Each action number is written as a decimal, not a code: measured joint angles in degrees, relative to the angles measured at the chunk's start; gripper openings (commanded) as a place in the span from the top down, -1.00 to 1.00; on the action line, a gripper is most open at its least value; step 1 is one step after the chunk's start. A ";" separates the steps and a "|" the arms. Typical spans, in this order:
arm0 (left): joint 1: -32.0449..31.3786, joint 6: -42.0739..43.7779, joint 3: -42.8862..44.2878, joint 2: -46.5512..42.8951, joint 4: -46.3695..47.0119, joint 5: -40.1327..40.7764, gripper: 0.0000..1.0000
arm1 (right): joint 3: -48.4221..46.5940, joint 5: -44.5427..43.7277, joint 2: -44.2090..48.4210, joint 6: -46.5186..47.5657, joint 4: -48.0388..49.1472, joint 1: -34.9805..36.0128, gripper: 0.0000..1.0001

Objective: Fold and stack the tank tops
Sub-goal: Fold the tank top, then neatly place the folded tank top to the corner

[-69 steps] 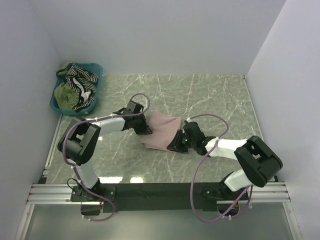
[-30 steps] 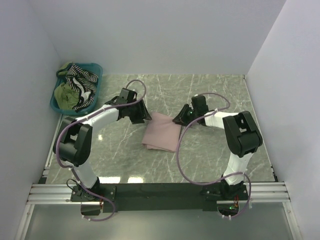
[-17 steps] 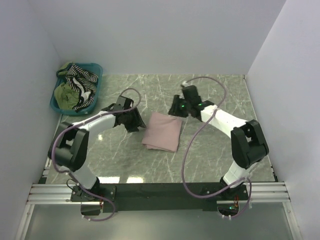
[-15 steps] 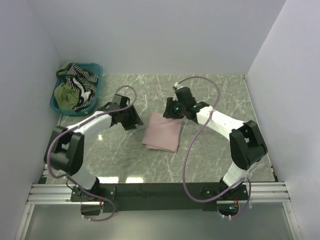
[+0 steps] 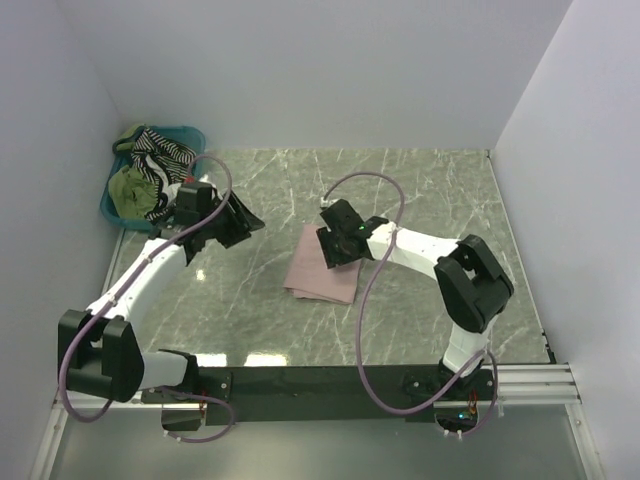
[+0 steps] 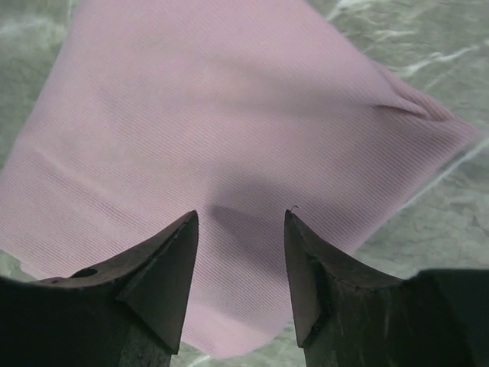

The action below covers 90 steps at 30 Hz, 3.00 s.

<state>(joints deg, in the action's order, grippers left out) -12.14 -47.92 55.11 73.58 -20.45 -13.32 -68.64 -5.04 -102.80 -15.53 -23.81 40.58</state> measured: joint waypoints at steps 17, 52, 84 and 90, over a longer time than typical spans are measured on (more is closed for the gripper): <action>-10.12 0.66 -3.56 14.49 4.15 -3.17 -0.09 | 26.67 7.41 26.12 -25.00 8.02 -6.14 -0.32; -16.09 -1.51 -3.32 24.15 10.10 -1.97 -0.05 | 25.97 9.90 10.38 -34.97 26.80 -9.07 -0.12; -7.80 2.25 4.28 10.34 -0.42 -4.02 -0.09 | -6.84 6.64 -7.96 -32.35 4.57 -29.40 1.00; -7.80 2.27 4.28 10.25 -0.46 -6.25 -0.09 | -6.97 5.38 -10.03 -35.71 4.79 -32.50 1.00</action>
<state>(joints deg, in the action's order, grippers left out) -19.94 -45.65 59.40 83.83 -20.91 -19.57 -75.61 0.34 -112.84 -51.24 -19.03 8.08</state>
